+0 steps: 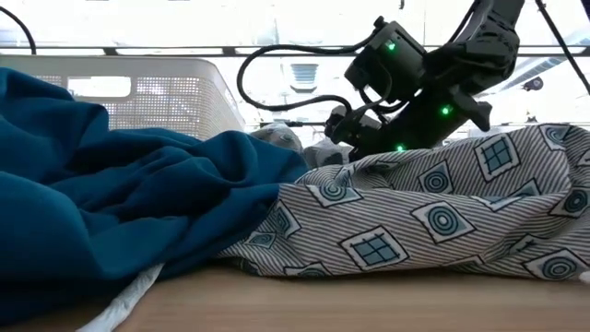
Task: Pick & Place Medicine items
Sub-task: Put the gray patient gown into the white laundry bin
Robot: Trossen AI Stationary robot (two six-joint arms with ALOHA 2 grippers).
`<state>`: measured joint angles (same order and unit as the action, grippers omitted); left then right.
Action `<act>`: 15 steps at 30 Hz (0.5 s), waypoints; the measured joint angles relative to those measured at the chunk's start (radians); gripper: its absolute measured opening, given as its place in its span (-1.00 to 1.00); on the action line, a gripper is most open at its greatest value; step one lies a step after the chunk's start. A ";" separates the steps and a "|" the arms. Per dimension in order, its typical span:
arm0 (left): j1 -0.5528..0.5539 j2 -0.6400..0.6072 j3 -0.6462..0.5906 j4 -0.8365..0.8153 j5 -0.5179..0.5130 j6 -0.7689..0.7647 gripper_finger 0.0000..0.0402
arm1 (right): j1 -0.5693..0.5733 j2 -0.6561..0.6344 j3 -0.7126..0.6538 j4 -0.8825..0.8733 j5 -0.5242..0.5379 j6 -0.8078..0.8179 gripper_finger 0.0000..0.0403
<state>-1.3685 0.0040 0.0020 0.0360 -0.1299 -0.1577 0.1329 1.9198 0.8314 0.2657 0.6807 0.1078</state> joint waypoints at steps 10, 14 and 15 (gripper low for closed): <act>0.000 0.000 0.000 0.000 0.000 0.000 -0.77 | 0.000 -0.013 0.000 -0.023 0.000 -0.003 -0.92; 0.000 0.000 0.000 0.000 0.000 0.000 -0.77 | 0.000 -0.017 -0.001 -0.023 0.000 -0.003 -0.93; 0.000 0.000 0.000 0.000 0.000 0.000 -0.77 | 0.000 -0.019 -0.001 -0.024 0.000 -0.004 -0.93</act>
<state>-1.3682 0.0044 0.0021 0.0358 -0.1299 -0.1577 0.1329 1.9005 0.8307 0.2419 0.6807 0.1038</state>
